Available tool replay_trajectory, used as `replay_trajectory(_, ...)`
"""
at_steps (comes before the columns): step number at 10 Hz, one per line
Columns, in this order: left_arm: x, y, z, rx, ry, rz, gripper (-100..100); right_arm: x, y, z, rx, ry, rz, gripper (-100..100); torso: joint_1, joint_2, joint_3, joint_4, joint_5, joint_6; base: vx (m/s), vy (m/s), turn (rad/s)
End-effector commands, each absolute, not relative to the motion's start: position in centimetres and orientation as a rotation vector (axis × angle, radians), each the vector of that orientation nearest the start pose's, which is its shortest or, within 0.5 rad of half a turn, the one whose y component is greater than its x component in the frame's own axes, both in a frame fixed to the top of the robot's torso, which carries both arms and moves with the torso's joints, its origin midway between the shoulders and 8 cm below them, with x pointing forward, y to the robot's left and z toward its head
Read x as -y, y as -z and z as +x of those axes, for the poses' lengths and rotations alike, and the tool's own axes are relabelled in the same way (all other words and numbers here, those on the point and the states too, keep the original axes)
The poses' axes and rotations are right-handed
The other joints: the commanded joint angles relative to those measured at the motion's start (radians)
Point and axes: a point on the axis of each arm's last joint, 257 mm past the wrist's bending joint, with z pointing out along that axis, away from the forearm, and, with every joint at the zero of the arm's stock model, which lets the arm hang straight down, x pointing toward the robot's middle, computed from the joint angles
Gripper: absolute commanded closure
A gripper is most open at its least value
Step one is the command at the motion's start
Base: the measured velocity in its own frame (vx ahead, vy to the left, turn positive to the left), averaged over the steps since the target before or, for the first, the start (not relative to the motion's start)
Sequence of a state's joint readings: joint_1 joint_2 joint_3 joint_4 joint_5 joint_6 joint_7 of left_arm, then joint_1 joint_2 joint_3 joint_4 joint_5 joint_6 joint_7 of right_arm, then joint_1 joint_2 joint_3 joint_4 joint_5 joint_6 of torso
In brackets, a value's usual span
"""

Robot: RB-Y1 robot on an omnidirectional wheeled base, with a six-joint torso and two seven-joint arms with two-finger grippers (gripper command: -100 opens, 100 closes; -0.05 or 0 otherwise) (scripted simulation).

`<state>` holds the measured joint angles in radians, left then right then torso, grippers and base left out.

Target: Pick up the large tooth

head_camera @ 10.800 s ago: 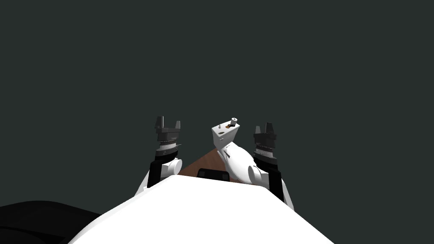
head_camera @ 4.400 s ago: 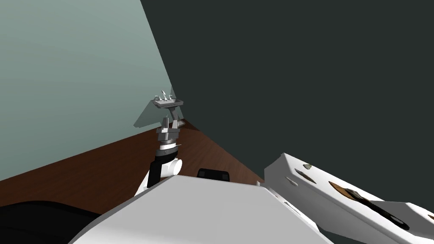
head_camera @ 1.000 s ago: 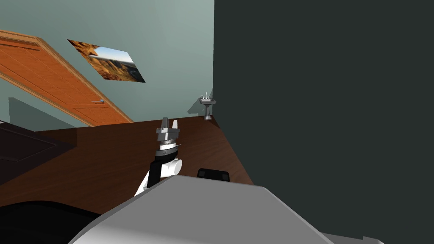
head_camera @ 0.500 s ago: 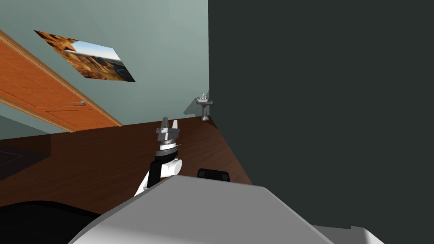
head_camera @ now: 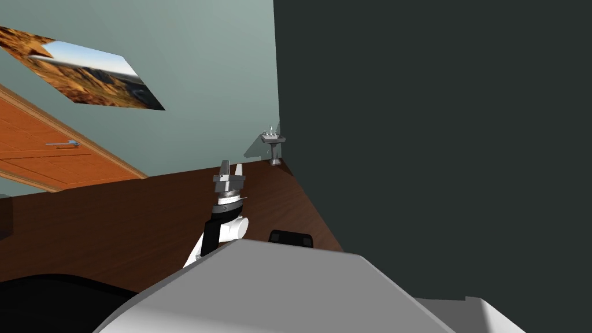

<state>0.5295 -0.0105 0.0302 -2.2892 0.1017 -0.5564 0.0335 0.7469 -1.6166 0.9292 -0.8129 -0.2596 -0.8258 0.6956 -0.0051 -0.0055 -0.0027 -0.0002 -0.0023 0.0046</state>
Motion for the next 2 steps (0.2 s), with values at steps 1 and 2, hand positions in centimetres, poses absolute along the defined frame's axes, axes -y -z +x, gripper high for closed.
replay_trajectory(1,-30.44,-3.03,32.54,-0.498,1.361,-0.702,0,72.64,31.09,-8.22,-3.000,0.171,-0.474,100,0.000,0.000,0.000,0.000,0.000,0.000,0.023,-0.005,-0.030)
replay_trajectory(2,-30.44,-3.03,32.54,-0.498,1.361,-0.702,0,72.62,31.09,-8.25,-3.001,0.172,-0.478,0,0.000,0.001,0.001,0.000,0.000,-0.001,0.000,0.000,0.000)
